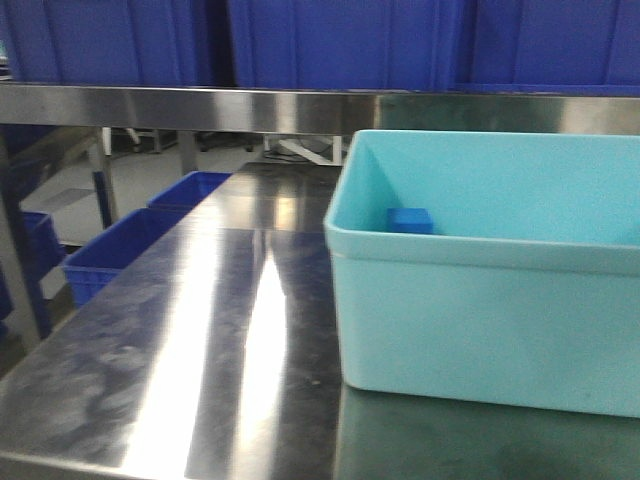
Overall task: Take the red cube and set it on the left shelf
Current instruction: 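Drive the base away from the table, turning toward the aisle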
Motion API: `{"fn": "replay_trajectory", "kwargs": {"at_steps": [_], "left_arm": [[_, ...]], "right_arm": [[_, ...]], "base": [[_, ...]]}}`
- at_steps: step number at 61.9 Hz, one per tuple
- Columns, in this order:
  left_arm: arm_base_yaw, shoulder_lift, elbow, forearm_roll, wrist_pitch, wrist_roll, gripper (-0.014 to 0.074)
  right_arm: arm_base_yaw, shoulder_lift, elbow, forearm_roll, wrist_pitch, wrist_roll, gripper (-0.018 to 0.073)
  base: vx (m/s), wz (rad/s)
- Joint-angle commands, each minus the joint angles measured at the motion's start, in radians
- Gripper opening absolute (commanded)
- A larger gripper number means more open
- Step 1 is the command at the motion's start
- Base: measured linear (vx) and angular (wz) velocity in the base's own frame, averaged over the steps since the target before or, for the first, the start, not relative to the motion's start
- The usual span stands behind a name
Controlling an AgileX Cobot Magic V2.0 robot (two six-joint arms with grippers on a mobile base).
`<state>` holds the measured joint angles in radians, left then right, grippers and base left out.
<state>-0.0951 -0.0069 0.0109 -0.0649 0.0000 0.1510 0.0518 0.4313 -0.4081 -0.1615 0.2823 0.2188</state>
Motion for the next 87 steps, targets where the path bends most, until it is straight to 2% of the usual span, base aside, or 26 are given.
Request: {"fn": "replay_trajectory", "kwargs": {"at_steps": [1,45,87], "left_arm": [[-0.008,0.008,0.022,-0.002,-0.084,0.002,0.0106],[-0.008,0.008,0.022,-0.002,-0.084,0.002,0.0106],[-0.008,0.008,0.022,-0.002,-0.084,0.002,0.0106]], "right_arm": [[-0.005,0.003,-0.029,-0.014,-0.088,0.0,0.0057],[-0.005,0.004,-0.029,-0.014,-0.084,0.0,0.0057],[-0.005,0.004,-0.029,-0.014,-0.083,0.0,0.0057]], "base": [[-0.04,0.26],[-0.1,0.27],[-0.23,0.52]]}}
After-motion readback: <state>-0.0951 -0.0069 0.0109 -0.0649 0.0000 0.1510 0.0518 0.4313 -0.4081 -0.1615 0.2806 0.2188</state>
